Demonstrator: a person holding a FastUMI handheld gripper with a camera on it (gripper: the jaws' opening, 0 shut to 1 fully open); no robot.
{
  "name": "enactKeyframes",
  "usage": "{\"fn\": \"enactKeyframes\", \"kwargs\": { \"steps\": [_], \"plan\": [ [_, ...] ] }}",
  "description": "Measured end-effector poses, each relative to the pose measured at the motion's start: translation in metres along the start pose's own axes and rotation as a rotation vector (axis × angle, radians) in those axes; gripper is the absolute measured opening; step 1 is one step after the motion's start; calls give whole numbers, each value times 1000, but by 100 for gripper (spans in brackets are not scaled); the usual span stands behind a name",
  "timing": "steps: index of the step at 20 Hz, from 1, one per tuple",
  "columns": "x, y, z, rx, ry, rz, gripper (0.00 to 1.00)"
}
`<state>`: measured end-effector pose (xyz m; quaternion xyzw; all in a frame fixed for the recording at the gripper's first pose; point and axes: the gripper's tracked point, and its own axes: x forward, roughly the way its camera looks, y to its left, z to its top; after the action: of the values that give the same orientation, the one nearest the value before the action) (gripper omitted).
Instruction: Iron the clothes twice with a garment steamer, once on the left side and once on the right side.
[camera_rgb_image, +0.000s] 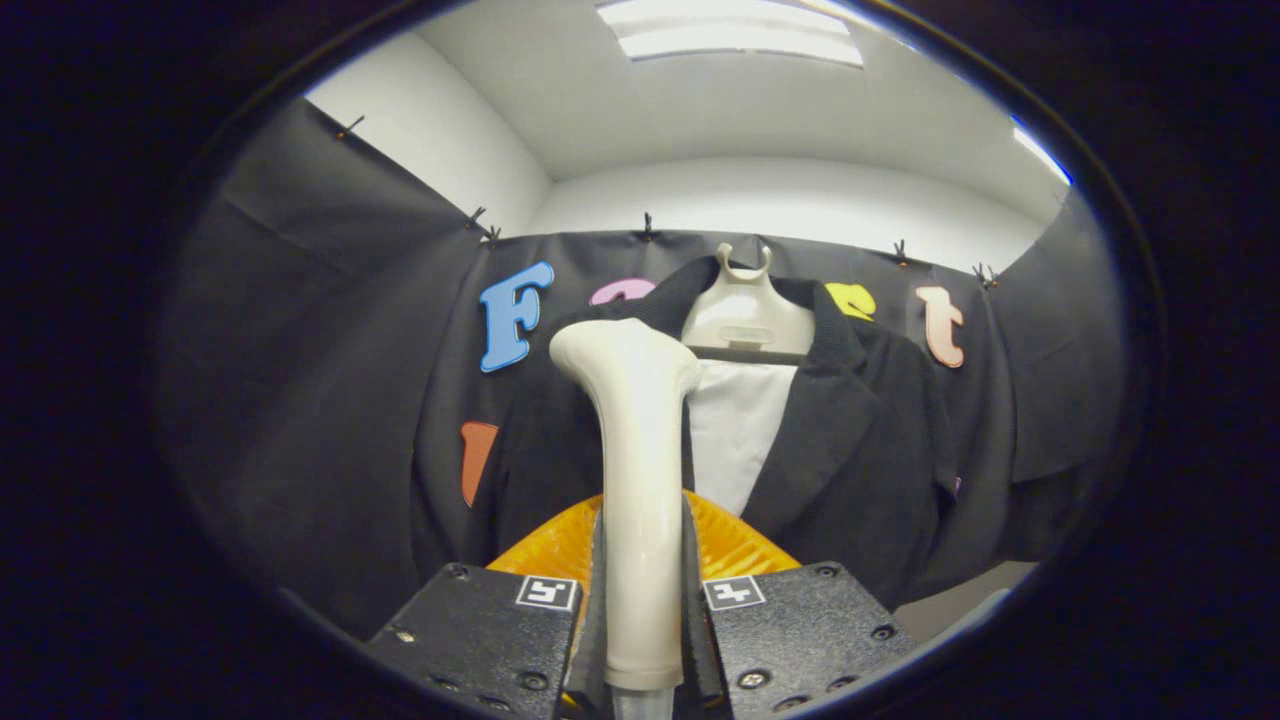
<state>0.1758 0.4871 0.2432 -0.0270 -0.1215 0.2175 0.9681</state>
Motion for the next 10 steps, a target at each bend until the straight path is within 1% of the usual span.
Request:
{"fn": "enactKeyframes", "kwargs": {
  "steps": [4, 10],
  "plan": [
    [-14, 4, -22, -9, 51, 13, 33],
    [-35, -3, -50, -17, 117, -4, 33]
  ]
}}
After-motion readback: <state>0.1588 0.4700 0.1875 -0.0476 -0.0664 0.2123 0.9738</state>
